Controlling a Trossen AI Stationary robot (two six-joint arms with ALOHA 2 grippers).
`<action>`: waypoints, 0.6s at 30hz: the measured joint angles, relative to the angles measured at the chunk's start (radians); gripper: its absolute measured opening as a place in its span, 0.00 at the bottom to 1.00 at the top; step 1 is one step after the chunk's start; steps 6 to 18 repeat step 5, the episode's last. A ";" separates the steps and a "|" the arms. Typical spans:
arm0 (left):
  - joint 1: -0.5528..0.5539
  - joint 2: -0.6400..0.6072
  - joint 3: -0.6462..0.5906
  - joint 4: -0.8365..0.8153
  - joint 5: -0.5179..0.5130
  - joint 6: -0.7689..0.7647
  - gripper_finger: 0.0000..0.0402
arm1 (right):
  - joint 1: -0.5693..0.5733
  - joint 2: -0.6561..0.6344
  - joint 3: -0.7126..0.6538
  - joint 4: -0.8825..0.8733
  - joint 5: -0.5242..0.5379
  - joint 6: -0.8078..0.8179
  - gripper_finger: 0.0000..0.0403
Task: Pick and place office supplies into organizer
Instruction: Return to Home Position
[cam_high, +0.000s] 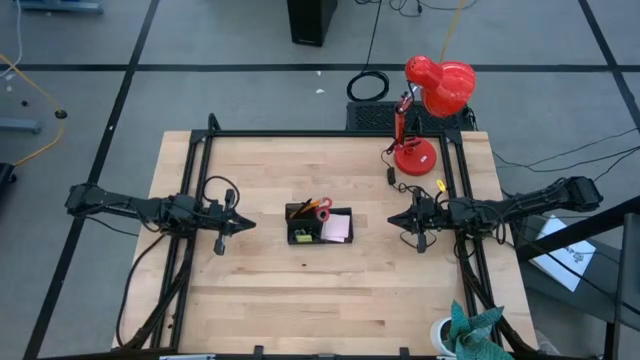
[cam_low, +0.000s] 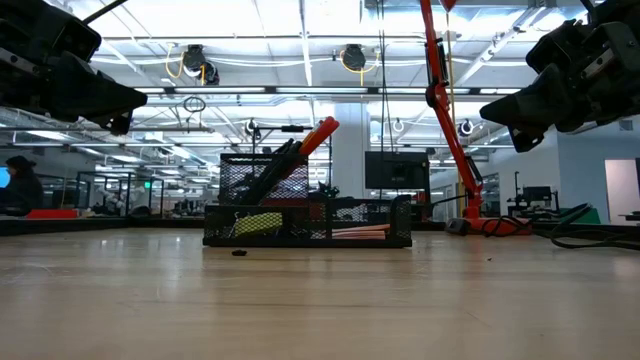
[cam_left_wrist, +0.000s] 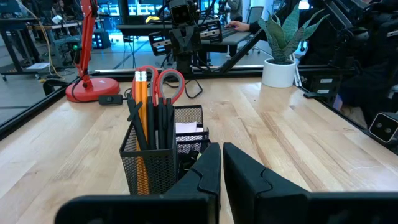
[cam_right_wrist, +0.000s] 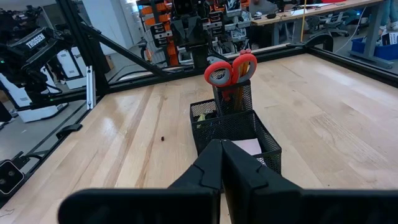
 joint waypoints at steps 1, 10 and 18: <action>0.000 0.000 0.000 0.000 0.000 0.000 0.06 | 0.000 0.000 0.000 0.000 0.000 0.000 0.00; 0.000 0.000 0.000 0.000 0.000 0.000 0.06 | 0.000 0.000 0.000 0.000 0.000 0.000 0.00; 0.000 0.000 0.000 0.000 0.000 0.000 0.06 | 0.000 0.000 0.000 0.000 0.000 0.000 0.00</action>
